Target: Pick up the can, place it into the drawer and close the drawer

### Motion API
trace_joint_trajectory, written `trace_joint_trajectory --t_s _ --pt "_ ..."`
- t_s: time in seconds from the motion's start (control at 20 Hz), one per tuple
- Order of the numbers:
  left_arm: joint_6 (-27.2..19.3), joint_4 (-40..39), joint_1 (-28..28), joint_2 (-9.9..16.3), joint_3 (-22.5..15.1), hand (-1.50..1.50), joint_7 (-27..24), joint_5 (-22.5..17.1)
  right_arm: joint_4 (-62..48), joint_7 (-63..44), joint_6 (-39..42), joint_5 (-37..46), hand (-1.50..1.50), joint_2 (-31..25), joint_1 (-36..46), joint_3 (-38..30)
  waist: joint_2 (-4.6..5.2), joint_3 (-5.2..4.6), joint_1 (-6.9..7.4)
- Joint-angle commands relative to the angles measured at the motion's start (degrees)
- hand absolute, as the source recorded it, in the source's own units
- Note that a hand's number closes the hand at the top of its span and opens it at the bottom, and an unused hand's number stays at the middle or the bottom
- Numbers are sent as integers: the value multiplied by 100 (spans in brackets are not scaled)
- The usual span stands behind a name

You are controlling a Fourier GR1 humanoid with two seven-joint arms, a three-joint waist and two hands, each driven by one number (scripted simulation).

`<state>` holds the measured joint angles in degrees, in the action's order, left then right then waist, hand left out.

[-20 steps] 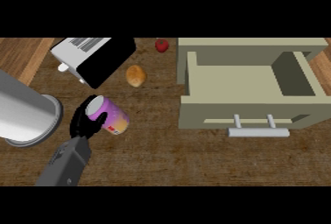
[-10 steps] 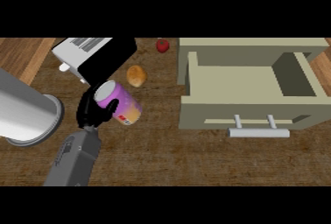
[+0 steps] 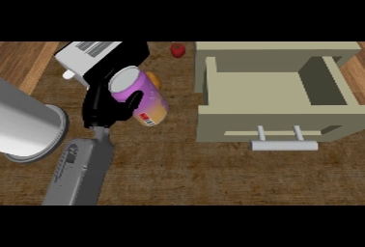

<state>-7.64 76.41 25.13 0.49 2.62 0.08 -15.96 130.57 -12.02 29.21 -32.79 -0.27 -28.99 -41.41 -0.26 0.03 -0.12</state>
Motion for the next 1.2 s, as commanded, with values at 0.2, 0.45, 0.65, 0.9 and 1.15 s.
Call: trace_joint_trajectory --t_s 0.2,0.45,0.65,0.9,1.15 --pt "-1190 515 733 -47 -716 150 656 192 -94 116 4 126 -150 24 10 103 18 0 -64" --pt "-1454 423 1434 -47 -727 150 1148 322 350 -202 -411 133 -150 25 128 288 22 -2 -58" --pt "-1974 -416 2209 -48 -896 150 989 255 154 -374 -361 65 -150 -127 424 154 36 -2 -98" --pt "-2138 -910 2902 -49 -881 150 1115 25 343 -330 -442 137 -150 23 264 431 36 -1 -108" --pt "-2602 -1774 3856 -49 -1182 150 957 -221 172 -179 -356 199 -150 24 278 439 44 1 -173"
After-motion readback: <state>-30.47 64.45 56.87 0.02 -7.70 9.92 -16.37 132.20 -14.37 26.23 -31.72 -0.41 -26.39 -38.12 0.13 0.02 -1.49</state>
